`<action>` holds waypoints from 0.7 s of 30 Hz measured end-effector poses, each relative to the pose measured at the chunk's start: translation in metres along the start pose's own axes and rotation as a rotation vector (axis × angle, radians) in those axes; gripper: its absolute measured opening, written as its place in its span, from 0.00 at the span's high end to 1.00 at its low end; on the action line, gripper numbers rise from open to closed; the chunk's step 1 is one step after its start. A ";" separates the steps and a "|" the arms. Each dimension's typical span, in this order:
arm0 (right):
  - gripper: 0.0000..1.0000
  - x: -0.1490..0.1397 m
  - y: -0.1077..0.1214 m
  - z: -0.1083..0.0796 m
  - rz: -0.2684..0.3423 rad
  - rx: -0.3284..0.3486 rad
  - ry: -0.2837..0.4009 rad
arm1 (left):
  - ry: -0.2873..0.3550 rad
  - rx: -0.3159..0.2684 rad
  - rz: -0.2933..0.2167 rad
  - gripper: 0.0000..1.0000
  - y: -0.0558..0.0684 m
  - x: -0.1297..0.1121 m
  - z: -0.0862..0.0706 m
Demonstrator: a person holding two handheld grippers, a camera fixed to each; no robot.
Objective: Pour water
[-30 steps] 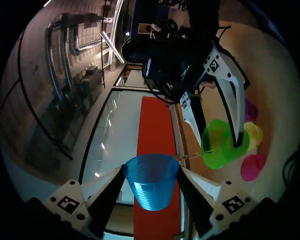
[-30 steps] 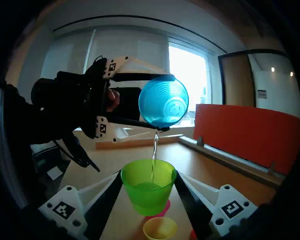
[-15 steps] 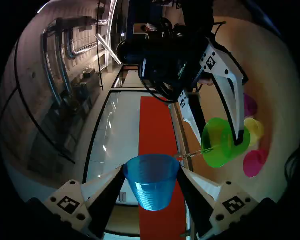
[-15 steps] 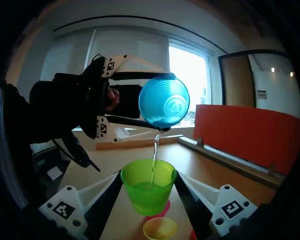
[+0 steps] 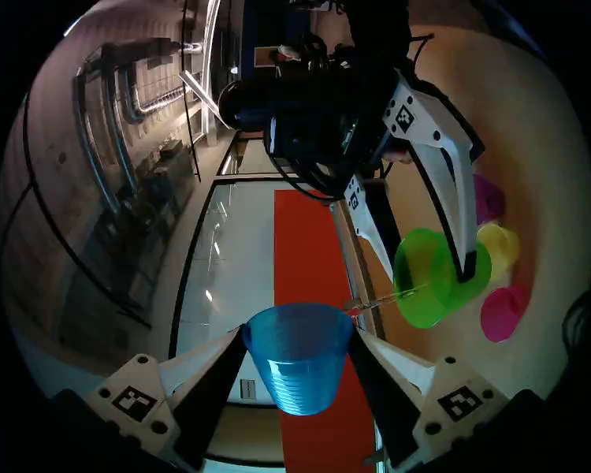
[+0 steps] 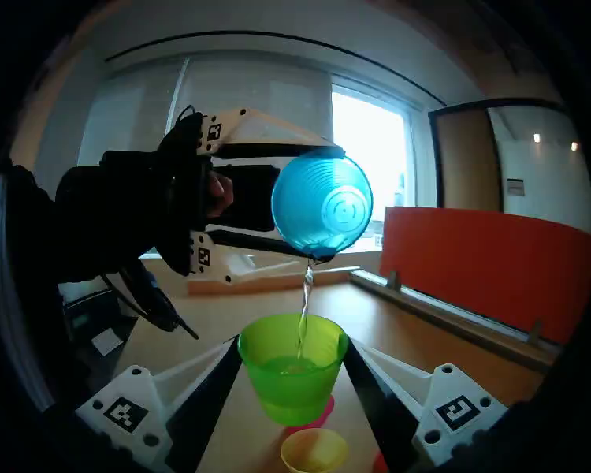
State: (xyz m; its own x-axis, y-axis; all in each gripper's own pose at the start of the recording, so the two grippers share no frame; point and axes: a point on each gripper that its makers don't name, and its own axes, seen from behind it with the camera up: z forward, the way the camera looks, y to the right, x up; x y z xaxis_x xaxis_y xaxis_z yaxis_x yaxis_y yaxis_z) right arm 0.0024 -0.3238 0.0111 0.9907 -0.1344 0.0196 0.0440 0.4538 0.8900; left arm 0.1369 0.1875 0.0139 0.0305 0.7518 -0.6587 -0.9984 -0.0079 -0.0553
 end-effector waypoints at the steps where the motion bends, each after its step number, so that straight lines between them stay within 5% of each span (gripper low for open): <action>1: 0.08 0.000 0.000 0.000 0.000 0.000 0.000 | 0.000 0.000 0.006 0.12 0.000 0.000 0.000; 21: 0.09 0.000 0.000 0.000 -0.002 -0.005 0.003 | -0.004 -0.004 0.064 0.12 0.003 0.002 0.002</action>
State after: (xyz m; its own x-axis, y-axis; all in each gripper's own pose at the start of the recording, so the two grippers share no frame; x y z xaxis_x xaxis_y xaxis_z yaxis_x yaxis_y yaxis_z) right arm 0.0025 -0.3241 0.0117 0.9910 -0.1328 0.0159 0.0471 0.4579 0.8877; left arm 0.1341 0.1902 0.0142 -0.0336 0.7526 -0.6576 -0.9982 -0.0585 -0.0159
